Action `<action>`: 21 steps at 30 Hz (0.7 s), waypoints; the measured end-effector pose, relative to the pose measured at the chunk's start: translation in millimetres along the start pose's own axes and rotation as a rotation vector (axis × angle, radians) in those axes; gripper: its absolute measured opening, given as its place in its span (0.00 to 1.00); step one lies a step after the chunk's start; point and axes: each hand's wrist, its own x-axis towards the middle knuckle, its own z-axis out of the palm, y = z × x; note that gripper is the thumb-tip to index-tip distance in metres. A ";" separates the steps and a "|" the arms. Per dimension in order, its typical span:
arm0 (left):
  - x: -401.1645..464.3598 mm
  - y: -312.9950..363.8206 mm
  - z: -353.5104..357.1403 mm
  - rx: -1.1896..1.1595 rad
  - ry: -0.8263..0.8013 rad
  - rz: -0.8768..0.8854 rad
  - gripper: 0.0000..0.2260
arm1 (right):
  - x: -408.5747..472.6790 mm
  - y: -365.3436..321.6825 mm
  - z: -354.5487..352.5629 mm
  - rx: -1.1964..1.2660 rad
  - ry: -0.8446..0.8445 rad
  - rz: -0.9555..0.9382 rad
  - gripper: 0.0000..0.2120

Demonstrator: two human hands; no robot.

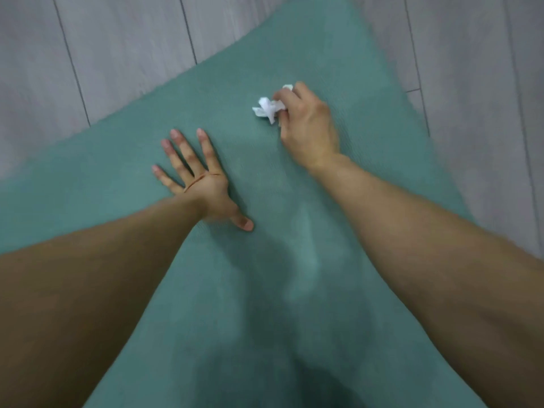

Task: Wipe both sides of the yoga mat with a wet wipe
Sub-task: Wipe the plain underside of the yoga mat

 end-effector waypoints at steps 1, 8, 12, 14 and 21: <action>1.3 0.2 -0.6 0.000 -0.002 -0.003 0.90 | 8.0 -0.9 2.3 0.003 0.002 -0.004 0.07; 1.1 0.8 0.9 0.007 0.049 -0.036 0.89 | -156.4 10.2 -14.7 0.168 -0.121 -0.123 0.11; -18.8 -10.7 15.2 -0.004 0.241 -0.021 0.81 | -302.1 28.6 -59.7 0.153 -0.518 -0.666 0.12; -38.5 -7.0 39.5 0.004 0.492 0.040 0.63 | -249.8 46.4 -59.2 0.101 -0.405 -0.750 0.08; -129.4 16.9 231.0 -0.066 0.840 0.072 0.26 | -134.7 46.7 -29.4 0.039 0.001 0.018 0.13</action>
